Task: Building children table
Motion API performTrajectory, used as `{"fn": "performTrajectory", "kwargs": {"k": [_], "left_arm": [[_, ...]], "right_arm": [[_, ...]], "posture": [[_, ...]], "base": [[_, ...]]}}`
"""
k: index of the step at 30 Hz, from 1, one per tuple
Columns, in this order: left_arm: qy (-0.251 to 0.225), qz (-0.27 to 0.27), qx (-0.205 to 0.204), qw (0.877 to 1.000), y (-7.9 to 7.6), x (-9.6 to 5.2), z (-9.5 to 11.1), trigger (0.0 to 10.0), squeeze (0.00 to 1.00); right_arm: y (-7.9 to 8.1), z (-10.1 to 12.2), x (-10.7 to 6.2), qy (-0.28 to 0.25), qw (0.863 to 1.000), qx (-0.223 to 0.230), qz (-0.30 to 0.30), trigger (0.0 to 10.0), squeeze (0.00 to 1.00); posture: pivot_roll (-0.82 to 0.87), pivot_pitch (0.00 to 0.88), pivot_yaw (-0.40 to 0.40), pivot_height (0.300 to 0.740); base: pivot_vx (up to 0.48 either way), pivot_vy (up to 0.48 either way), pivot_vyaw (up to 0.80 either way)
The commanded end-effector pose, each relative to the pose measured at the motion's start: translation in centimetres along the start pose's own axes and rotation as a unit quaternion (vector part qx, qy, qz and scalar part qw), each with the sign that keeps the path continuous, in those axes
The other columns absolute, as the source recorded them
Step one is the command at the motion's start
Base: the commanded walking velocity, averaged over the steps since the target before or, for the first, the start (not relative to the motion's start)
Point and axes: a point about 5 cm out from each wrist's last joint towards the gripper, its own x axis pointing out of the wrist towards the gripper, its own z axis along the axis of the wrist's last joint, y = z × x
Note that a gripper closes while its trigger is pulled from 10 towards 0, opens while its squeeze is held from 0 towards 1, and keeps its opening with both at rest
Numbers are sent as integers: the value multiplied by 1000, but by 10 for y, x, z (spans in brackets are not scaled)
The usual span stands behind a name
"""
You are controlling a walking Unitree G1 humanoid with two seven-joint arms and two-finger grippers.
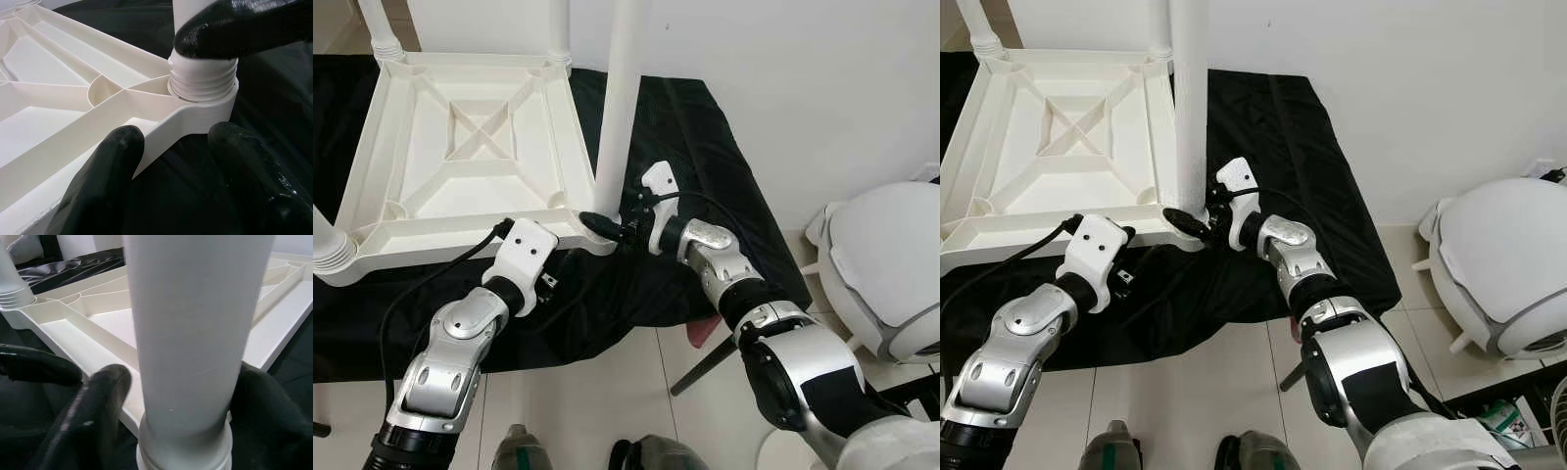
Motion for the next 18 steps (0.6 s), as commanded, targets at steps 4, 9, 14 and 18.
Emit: {"fn": "performTrajectory", "kwargs": {"k": [4,9,14,18], "left_arm": [[4,25,4,1000,0,0,1,10000,0],[6,23,4,1000,0,0,0,10000,0],[9,20,5,1000,-1,3,-1,10000,0],[10,19,5,1000,-1,4,-2,10000,0]], "right_arm": [[-3,-1,-5,-14,1000,6,-15,0,0],[-4,-2,-9,-22,1000,6,-14,0,0],[-3,-1,-18,-46,999,-2,-6,0,0],[0,0,-25,-60,998,-8,-3,0,0]], "posture": [[137,18,-123,740],[128,13,-122,740],[112,7,-125,740],[108,5,-124,740]], "base": [[0,0,0],[0,0,0],[0,0,0],[0,0,0]]}}
